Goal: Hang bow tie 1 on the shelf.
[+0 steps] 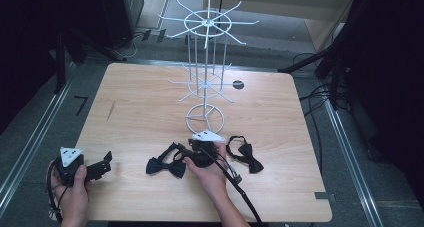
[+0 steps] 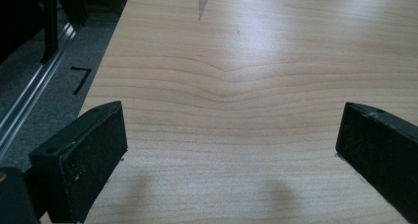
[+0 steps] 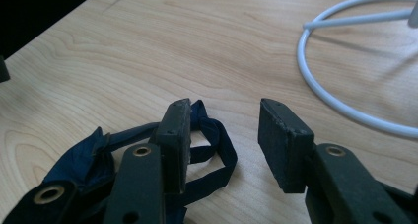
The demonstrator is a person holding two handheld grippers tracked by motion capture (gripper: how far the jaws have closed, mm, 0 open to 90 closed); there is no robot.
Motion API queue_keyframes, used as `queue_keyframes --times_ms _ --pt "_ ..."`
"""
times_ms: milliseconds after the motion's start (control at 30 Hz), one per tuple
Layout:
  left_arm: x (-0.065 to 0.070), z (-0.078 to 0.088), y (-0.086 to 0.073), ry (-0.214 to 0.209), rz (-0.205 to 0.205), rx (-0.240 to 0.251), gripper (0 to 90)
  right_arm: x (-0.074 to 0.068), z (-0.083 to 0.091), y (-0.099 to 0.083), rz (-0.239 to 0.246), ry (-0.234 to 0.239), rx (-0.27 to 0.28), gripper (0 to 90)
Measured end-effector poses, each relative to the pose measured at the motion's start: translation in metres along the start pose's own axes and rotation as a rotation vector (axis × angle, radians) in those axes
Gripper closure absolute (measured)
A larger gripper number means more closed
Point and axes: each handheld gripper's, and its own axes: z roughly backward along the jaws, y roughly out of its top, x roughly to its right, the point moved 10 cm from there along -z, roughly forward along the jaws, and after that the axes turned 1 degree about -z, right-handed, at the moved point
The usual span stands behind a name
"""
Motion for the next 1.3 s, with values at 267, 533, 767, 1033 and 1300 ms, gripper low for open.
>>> queue_keyframes --times_ms 267,533,767,1033,1300 --pt "0.000 0.000 0.000 -0.001 -0.003 -0.004 0.0 0.002 -0.012 -0.004 -0.013 -0.015 -0.036 56.4" --pt "0.000 0.000 0.000 -0.006 0.000 -0.003 0.0 0.002 -0.021 -0.014 0.011 -0.025 -0.074 62.3" --pt "0.000 0.000 0.000 -0.008 0.000 -0.007 0.0 -0.002 -0.018 -0.021 0.086 -0.013 -0.088 85.6" --pt "0.001 -0.001 0.000 -0.010 -0.001 -0.008 0.0 0.002 -0.007 -0.020 0.104 -0.001 -0.060 90.0" --pt "0.001 -0.001 -0.001 -0.008 -0.003 -0.012 0.0 0.002 0.014 -0.003 0.141 0.005 0.044 90.0"
